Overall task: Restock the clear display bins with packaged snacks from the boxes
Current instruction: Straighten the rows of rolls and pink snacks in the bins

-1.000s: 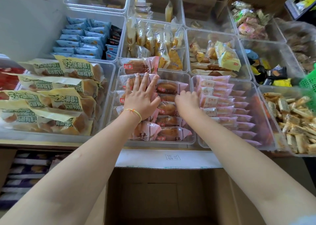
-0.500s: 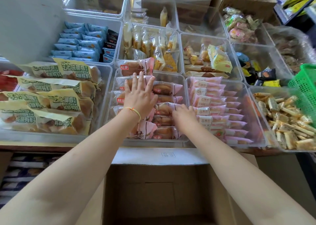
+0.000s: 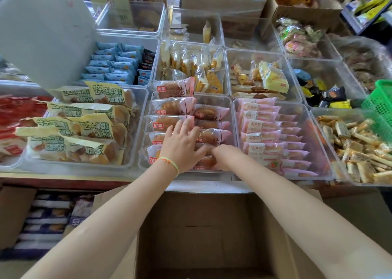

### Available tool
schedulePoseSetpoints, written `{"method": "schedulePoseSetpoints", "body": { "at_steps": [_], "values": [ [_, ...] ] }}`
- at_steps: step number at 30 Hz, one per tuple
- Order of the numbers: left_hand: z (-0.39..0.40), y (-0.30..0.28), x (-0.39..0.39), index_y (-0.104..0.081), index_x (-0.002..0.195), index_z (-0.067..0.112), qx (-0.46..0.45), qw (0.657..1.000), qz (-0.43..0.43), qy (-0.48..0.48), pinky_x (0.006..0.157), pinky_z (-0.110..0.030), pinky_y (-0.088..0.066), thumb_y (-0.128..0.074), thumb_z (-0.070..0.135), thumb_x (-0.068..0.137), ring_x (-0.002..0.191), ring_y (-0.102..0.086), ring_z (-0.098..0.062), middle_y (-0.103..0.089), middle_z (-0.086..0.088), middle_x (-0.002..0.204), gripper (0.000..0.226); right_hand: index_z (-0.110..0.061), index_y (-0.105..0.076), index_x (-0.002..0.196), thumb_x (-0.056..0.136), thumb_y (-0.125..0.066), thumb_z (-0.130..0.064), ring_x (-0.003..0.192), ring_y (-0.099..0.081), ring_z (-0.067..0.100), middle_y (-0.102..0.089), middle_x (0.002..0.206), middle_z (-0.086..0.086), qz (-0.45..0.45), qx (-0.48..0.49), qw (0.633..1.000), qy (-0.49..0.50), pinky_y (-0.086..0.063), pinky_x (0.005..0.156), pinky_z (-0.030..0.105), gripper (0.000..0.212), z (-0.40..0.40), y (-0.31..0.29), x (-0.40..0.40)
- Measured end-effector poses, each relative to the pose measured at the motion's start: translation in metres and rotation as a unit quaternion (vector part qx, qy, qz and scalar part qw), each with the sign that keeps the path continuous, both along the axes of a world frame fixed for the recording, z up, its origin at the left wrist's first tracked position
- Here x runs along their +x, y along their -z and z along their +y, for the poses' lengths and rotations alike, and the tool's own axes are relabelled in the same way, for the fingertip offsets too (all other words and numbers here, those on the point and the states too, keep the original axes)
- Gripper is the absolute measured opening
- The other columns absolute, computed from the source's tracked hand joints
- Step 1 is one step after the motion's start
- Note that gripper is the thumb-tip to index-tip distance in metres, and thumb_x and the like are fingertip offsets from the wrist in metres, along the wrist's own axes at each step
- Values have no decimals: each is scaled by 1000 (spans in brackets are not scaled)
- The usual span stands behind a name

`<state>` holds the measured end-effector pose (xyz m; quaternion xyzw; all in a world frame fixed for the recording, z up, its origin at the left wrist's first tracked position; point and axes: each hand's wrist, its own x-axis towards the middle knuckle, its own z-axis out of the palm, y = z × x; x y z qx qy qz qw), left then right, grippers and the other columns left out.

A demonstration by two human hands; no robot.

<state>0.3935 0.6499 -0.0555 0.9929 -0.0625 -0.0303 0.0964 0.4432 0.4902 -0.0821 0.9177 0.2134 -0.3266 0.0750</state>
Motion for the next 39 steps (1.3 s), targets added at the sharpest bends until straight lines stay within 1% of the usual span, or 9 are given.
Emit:
{"method": "schedulePoseSetpoints", "body": {
  "at_steps": [3,5,9,12,15,18,25,30,39],
  "values": [
    [4,1,-5,-25,152,30,-33,998,48,-2,121,-48,-13,-17,65,95,151,-8,-26,-12,-6,164,68,-25,-48,144,93,-59,-7,102,-65,27,-64,121,7,-18,-13,1000,15,-53,76,33,55,7,0,-1],
    [11,-4,-3,-24,154,28,-67,997,20,-17,121,-44,-12,-21,56,100,151,-11,-24,-17,-5,164,61,-22,-59,133,95,-55,-10,98,-64,26,-65,114,5,-32,30,997,56,-53,78,34,40,14,-2,4],
    [50,-5,-13,-30,152,24,-36,993,-26,-113,121,-41,-11,-29,40,102,151,-13,-21,-19,-6,163,52,-13,-59,114,103,-37,-21,97,-59,29,-59,114,8,-170,250,936,180,-52,88,47,26,34,-24,6],
    [79,8,-27,-19,157,24,-7,990,20,-141,122,-43,-8,-23,45,103,152,-5,-18,-10,-2,165,57,-7,-43,144,106,-35,-29,136,-42,31,-43,148,14,-210,359,896,155,-35,113,46,45,64,-43,-9],
    [88,17,-29,-9,158,26,10,992,51,-113,123,-44,-6,-15,48,103,152,3,-16,2,1,166,60,-13,-9,161,106,-24,-44,155,1,22,-3,168,6,-164,255,950,68,-3,125,45,65,92,-33,-23],
    [92,21,-25,-1,158,27,18,993,61,-97,123,-44,-5,-12,48,102,152,8,-16,11,2,165,60,-16,2,160,105,-15,-50,153,16,19,12,168,3,-168,166,971,47,6,124,47,67,91,-13,-23],
    [105,25,-24,4,157,23,3,992,94,-84,122,-49,-4,-10,52,102,151,13,-20,13,-2,164,64,-16,1,161,103,-13,-55,153,16,18,11,168,2,-180,123,975,47,9,123,50,70,100,-12,-25],
    [103,0,-12,-20,155,17,-40,996,-39,-69,122,-45,-11,-27,43,102,152,-7,-24,-13,-9,164,60,-14,-8,161,106,-22,-43,155,5,21,2,168,4,-242,162,953,82,5,124,51,63,101,-37,-14],
    [103,21,64,-2,157,28,57,998,21,1,121,-53,-1,-14,55,100,150,16,-25,9,-3,165,65,-20,-5,161,106,-28,-38,154,-4,30,3,167,16,-187,135,960,156,-7,123,46,62,111,-34,49]
  ]
}}
